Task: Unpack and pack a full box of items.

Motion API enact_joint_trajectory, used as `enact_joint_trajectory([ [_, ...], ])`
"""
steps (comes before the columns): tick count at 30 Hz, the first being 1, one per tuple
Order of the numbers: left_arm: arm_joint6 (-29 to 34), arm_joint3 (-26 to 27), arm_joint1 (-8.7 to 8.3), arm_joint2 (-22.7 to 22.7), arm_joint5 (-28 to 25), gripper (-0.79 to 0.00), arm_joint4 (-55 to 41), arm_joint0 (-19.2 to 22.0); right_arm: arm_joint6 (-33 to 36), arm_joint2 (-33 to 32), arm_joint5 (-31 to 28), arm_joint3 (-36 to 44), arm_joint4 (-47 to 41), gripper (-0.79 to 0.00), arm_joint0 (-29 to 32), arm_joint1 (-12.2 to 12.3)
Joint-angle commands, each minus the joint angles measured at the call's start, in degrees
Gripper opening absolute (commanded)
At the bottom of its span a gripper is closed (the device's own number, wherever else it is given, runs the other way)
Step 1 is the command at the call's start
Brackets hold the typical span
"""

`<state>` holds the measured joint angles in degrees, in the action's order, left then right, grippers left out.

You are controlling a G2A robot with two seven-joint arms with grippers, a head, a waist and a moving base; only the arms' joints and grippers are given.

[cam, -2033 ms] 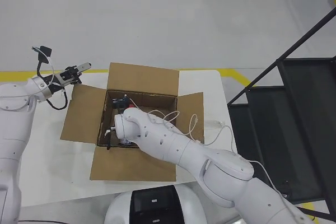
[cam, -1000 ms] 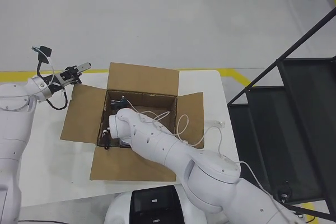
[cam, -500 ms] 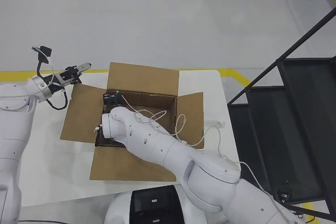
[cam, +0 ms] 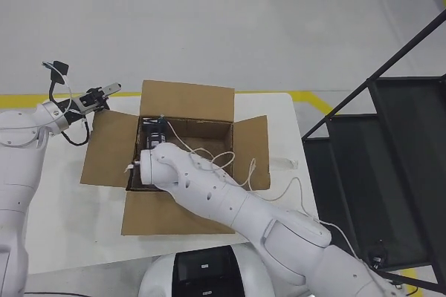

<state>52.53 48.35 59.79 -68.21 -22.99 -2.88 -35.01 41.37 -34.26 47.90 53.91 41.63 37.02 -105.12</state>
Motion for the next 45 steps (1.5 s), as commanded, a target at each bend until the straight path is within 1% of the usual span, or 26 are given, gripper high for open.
enact_joint_trajectory([
  [1,0.0,0.0,0.0,0.0,0.0,0.0,-0.03,0.0,1.68,-0.89,0.58,3.86,2.59,-0.785,1.79,1.36],
  [7,0.0,0.0,0.0,0.0,0.0,0.0,-0.03,0.0,7.12,-4.4,1.0,16.18,11.29,-0.785,8.01,5.56],
  [13,0.0,0.0,0.0,0.0,0.0,0.0,-0.03,0.0,10.6,-7.79,-1.04,27.96,18.67,-0.785,14.28,8.57],
  [16,0.0,0.0,0.0,0.0,0.0,0.0,-0.03,0.0,10.82,-9.2,-3.29,33.23,21.94,-0.785,17.19,9.68],
  [21,0.0,0.0,0.0,0.0,0.0,0.0,-0.03,0.0,8.46,-12.32,-8.92,41.11,25.14,-0.785,22.86,11.29],
  [26,0.0,0.0,0.0,0.0,0.0,0.0,-0.03,0.0,4.65,-17.5,-18.25,49.65,23.53,-0.785,30.26,13.02],
  [29,0.0,0.0,0.0,0.0,0.0,0.0,-0.03,0.0,3.45,-21.7,-25.8,53.73,19.66,-0.785,34.81,14.1],
  [31,0.0,0.0,0.0,0.0,0.0,0.0,-0.03,0.0,3.28,-24.84,-32.38,56.18,15.3,-0.785,37.63,14.82],
  [34,0.0,0.0,0.0,0.0,0.0,0.0,-0.03,0.0,3.13,-29.88,-39.83,59.22,12.9,-0.785,41.94,16.04],
  [38,0.0,0.0,0.0,0.0,0.0,0.0,-0.03,0.0,2.01,-35.26,-47.42,62.95,9.12,-0.785,47.57,17.29],
  [40,0.0,0.0,0.0,0.0,0.0,0.0,-0.03,0.0,1.72,-37.82,-50.21,64.43,7.53,-0.785,50.0,17.84],
  [45,0.0,0.0,0.0,0.0,0.0,0.0,-0.03,0.0,-1.46,-44.58,-59.09,66.98,-0.74,-0.785,56.07,19.0],
])
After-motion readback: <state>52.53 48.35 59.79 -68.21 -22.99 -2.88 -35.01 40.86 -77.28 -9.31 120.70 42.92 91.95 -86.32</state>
